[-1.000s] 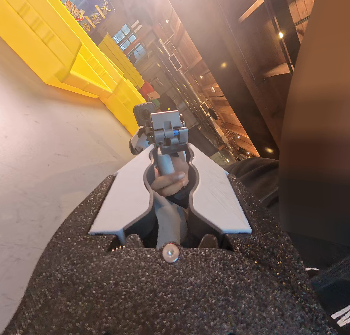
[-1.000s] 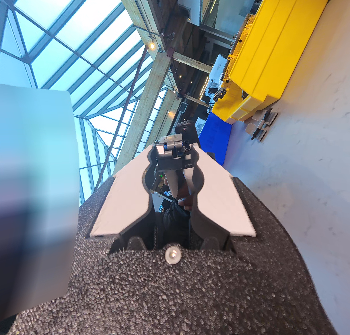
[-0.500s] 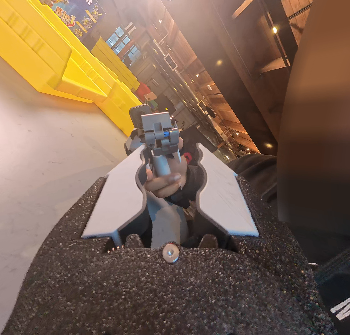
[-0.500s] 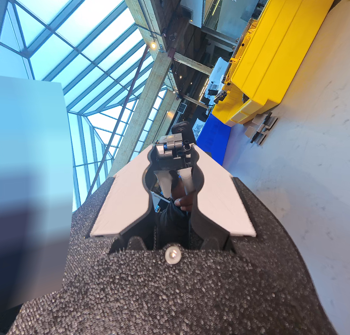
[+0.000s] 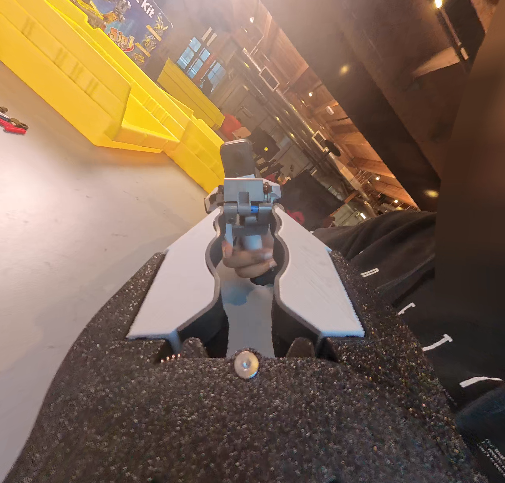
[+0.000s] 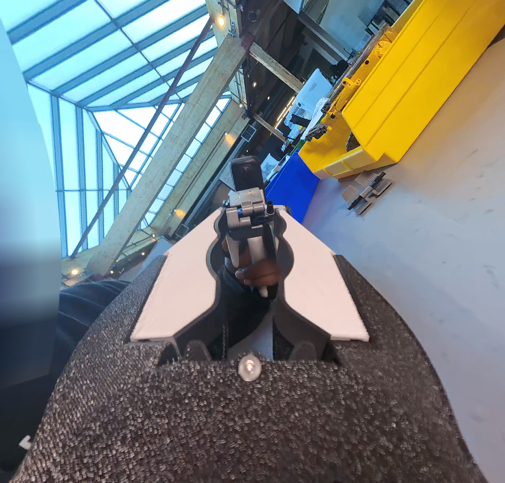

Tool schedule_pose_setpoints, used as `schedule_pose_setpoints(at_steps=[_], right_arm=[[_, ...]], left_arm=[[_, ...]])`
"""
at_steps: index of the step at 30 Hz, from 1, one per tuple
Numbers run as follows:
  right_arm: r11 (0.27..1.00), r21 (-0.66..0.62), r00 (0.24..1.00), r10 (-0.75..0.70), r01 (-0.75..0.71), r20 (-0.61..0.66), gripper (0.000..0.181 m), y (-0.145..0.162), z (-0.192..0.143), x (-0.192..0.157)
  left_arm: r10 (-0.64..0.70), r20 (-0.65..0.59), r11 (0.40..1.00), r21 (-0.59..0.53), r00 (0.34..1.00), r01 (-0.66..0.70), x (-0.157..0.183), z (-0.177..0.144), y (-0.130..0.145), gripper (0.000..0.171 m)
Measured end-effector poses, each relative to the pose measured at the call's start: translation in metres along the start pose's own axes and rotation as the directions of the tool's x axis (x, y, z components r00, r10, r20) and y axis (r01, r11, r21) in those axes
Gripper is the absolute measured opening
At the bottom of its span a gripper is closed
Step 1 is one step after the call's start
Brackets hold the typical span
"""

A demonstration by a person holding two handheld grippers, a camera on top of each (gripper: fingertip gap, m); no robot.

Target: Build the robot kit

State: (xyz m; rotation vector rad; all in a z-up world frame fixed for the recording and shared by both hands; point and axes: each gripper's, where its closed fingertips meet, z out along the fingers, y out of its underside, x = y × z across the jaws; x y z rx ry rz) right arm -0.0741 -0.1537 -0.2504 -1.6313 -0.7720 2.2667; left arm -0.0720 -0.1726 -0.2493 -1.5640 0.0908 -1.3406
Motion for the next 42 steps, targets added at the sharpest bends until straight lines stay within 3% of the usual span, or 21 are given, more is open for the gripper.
schedule_pose_setpoints(at_steps=[2, 4, 7, 10, 20, 28, 31, 35, 38, 42], right_arm=[[0.997, -0.041, 0.998, -0.063, 0.063, 0.007, 0.032, 0.001, -0.001, -0.001], [0.972, -0.091, 0.976, -0.216, 0.217, 0.023, 0.031, 0.002, -0.002, -0.005], [0.870, -0.173, 0.887, -0.456, 0.462, 0.078, 0.033, 0.008, -0.004, -0.016], [0.794, -0.215, 0.823, -0.550, 0.569, 0.144, 0.043, 0.015, -0.007, -0.025], [0.730, -0.251, 0.772, -0.604, 0.635, 0.196, 0.043, 0.023, -0.010, -0.033], [0.558, -0.375, 0.656, -0.722, 0.740, 0.221, 0.044, 0.033, -0.020, -0.022], [0.516, -0.397, 0.628, -0.741, 0.759, 0.237, 0.044, 0.035, -0.022, -0.024], [0.457, -0.486, 0.623, -0.737, 0.745, 0.262, 0.042, 0.059, -0.021, -0.010], [0.492, -0.468, 0.643, -0.726, 0.734, 0.244, 0.033, 0.059, -0.019, -0.007], [0.598, -0.394, 0.705, -0.671, 0.698, 0.229, 0.032, 0.048, -0.015, -0.016]], left_arm=[[0.054, 0.019, 0.998, -0.034, 0.998, -0.053, 0.000, -0.001, 0.001, 0.031], [0.127, 0.025, 0.990, -0.072, 0.992, -0.125, 0.003, -0.002, 0.003, 0.031], [0.245, 0.014, 0.962, -0.127, 0.969, -0.242, 0.013, -0.003, 0.005, 0.031], [0.313, 0.003, 0.937, -0.163, 0.950, -0.309, 0.019, -0.003, 0.007, 0.031], [0.457, -0.011, 0.861, -0.247, 0.889, -0.446, 0.027, -0.005, 0.014, 0.031], [0.551, -0.011, 0.764, -0.396, 0.835, -0.509, 0.015, -0.005, 0.036, 0.031], [0.569, -0.022, 0.722, -0.464, 0.822, -0.513, 0.008, -0.003, 0.051, 0.031], [0.568, -0.039, 0.698, -0.506, 0.822, -0.506, 0.003, -0.001, 0.063, 0.031], [0.575, -0.036, 0.694, -0.508, 0.818, -0.510, 0.002, -0.001, 0.063, 0.032], [0.554, -0.031, 0.748, -0.421, 0.832, -0.514, 0.009, 0.002, 0.051, 0.032]])
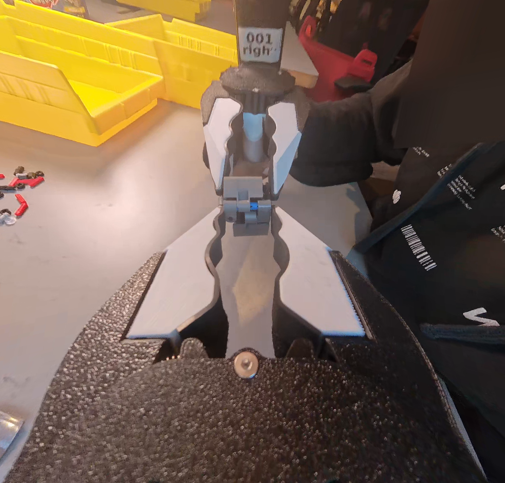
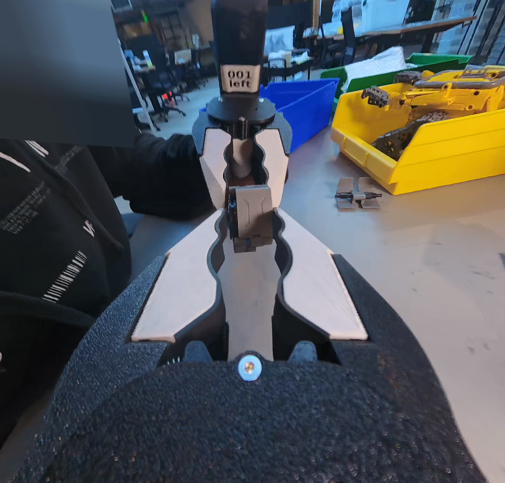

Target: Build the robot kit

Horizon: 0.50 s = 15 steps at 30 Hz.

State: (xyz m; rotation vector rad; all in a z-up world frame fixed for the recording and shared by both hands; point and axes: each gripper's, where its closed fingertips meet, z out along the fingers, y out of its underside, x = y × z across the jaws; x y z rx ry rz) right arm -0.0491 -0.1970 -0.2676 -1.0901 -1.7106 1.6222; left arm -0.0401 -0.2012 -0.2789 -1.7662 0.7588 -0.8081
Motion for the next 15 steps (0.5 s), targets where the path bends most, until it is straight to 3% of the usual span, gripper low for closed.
schedule_pose_setpoints(at_steps=[4, 7, 15], right_arm=[[0.987, 0.157, 1.000, 0.019, -0.022, 0.021, 0.031, -0.019, -0.006, -0.002], [0.980, 0.191, 0.998, -0.059, 0.055, 0.015, 0.031, -0.024, -0.006, -0.007], [0.980, -0.009, 0.981, -0.197, 0.196, 0.000, 0.037, -0.003, 0.005, -0.013]], left_arm=[[0.003, 0.022, 0.993, 0.119, 1.000, -0.005, 0.002, -0.001, -0.019, 0.034], [0.046, 0.040, 0.990, 0.128, 0.998, -0.051, 0.006, -0.001, -0.023, 0.033], [0.215, 0.080, 0.972, -0.115, 0.973, -0.205, 0.005, 0.006, 0.008, 0.032]])
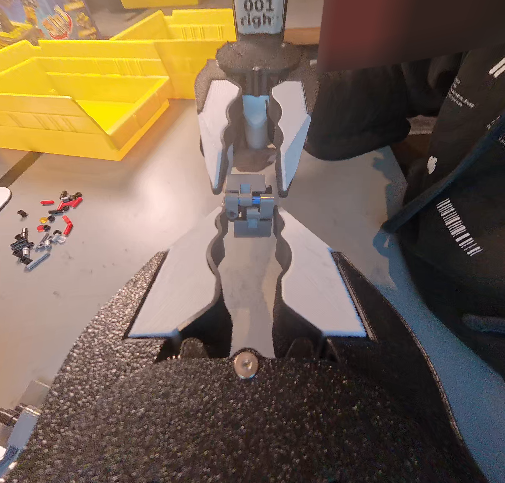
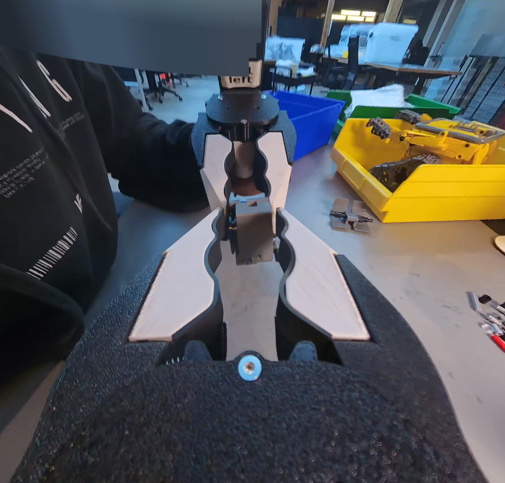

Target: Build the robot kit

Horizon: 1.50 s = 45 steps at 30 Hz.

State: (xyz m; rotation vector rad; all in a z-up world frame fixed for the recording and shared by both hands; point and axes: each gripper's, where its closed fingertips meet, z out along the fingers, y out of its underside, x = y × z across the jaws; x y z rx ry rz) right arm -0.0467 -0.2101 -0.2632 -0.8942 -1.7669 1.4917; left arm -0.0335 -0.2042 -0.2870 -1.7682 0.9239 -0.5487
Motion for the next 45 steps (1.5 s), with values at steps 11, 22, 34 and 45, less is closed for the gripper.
schedule_pose_setpoints(at_steps=[11, 22, 34, 45], right_arm=[[0.998, -0.063, 0.999, -0.008, 0.010, 0.041, 0.026, 0.013, 0.005, -0.011], [0.995, -0.043, 0.995, -0.085, 0.087, 0.048, 0.023, 0.003, 0.007, -0.025], [0.996, 0.002, 0.995, -0.094, 0.094, 0.023, 0.025, 0.004, -0.003, -0.012], [0.984, 0.046, 0.985, -0.173, 0.171, 0.029, 0.026, -0.002, -0.006, -0.017]], left_arm=[[0.007, -0.065, 0.996, -0.084, 0.998, -0.013, 0.013, 0.009, 0.013, 0.032], [-0.081, -0.201, 0.997, -0.025, 0.976, 0.077, 0.029, 0.006, 0.005, 0.032], [-0.047, -0.117, 0.996, 0.065, 0.992, 0.055, 0.014, 0.000, -0.006, 0.029], [0.105, -0.009, 0.994, 0.037, 0.994, -0.104, 0.015, -0.001, -0.012, 0.027]])
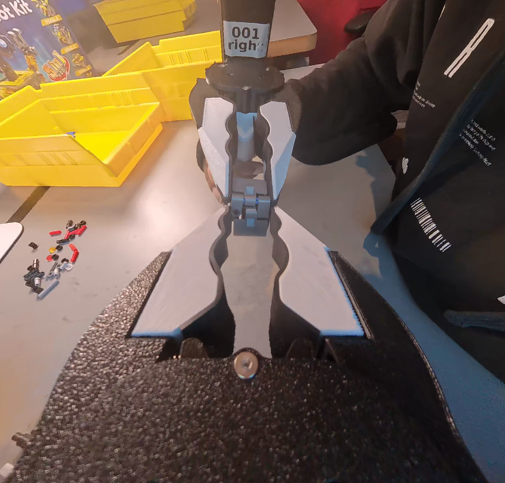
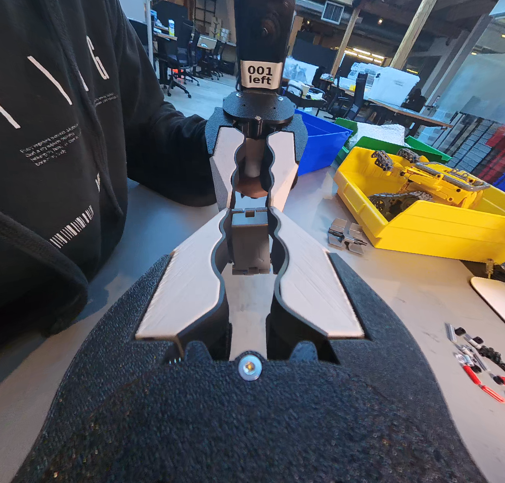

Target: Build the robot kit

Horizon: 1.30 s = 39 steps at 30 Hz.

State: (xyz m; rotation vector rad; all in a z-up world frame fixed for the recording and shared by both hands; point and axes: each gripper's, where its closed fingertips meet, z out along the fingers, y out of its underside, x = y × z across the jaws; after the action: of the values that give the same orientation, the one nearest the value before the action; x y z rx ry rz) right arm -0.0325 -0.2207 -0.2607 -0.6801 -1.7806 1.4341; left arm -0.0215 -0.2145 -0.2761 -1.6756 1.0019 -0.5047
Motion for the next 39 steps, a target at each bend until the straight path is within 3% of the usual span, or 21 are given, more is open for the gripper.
schedule_pose_setpoints(at_steps=[6, 12, 18, 30, 35, 39], right_arm=[[1.000, 0.013, 1.000, -0.003, 0.003, -0.018, 0.027, -0.001, 0.000, 0.002], [0.991, 0.061, 0.992, 0.121, -0.118, -0.034, 0.050, -0.006, -0.012, 0.018], [0.987, 0.079, 0.989, 0.142, -0.140, -0.032, 0.034, -0.008, -0.008, 0.016], [0.962, 0.153, 0.974, 0.226, -0.225, 0.008, 0.038, -0.024, -0.016, 0.019], [0.962, 0.130, 0.970, 0.243, -0.240, -0.005, 0.052, -0.019, -0.019, 0.023], [0.959, 0.158, 0.971, 0.237, -0.233, -0.006, 0.038, -0.025, -0.012, 0.019]], left_arm=[[0.017, 0.023, 1.000, 0.006, 1.000, -0.018, -0.003, -0.001, -0.001, 0.026], [-0.110, -0.016, 0.979, 0.169, 0.994, 0.111, -0.015, -0.017, -0.017, 0.026], [-0.201, -0.101, 0.936, 0.273, 0.974, 0.221, -0.015, -0.020, -0.026, 0.026], [-0.261, -0.190, 0.865, 0.390, 0.946, 0.317, -0.016, -0.028, -0.038, 0.026], [-0.256, -0.198, 0.846, 0.428, 0.946, 0.319, -0.017, -0.034, -0.044, 0.026], [-0.250, -0.209, 0.841, 0.438, 0.946, 0.319, -0.015, -0.034, -0.046, 0.027]])
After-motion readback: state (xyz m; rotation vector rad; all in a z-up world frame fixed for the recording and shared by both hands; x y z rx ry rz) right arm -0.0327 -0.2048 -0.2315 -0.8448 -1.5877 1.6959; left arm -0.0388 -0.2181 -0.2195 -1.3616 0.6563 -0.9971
